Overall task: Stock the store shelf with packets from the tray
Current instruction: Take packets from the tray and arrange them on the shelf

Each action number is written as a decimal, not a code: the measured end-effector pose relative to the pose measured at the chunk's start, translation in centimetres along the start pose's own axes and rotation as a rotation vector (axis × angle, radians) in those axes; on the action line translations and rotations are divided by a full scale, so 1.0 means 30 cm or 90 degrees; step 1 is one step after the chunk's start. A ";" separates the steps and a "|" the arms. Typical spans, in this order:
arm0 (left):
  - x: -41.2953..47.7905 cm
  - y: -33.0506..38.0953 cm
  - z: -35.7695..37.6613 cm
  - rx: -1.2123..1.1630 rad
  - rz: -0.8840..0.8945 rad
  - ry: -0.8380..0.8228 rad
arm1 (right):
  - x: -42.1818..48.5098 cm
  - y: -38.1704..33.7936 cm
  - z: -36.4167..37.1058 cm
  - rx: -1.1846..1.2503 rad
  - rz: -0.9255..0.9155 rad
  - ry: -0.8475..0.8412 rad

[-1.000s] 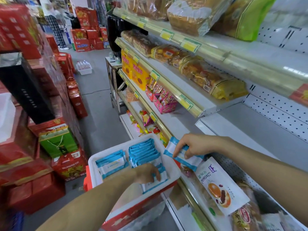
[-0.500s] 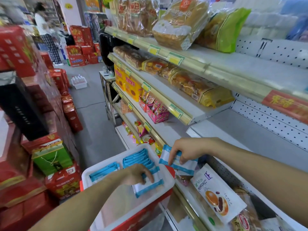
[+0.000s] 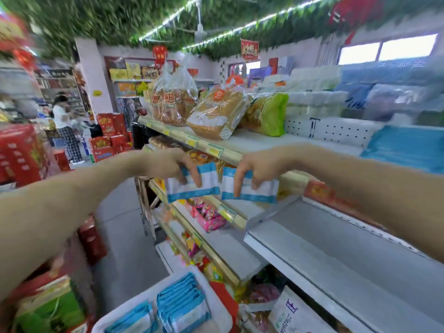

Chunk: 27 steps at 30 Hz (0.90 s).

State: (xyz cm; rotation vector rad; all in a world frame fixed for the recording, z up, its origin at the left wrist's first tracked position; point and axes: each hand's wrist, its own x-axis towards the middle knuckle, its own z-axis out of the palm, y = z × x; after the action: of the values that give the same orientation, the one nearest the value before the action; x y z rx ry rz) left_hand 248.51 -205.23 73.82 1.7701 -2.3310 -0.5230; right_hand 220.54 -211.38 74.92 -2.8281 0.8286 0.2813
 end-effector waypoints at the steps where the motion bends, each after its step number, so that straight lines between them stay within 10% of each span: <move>1: 0.024 0.053 -0.036 0.009 0.020 0.010 | -0.053 0.016 -0.046 0.009 0.018 0.015; 27: 0.620 1.384 0.017 0.039 0.444 -0.085 | -1.564 0.478 -0.059 0.159 0.582 0.111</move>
State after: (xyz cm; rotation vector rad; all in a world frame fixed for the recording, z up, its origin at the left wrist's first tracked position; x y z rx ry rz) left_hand 205.84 -213.20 87.44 0.8441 -2.8452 -0.4538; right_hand 174.11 -199.57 85.72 -2.0863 1.9888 0.0302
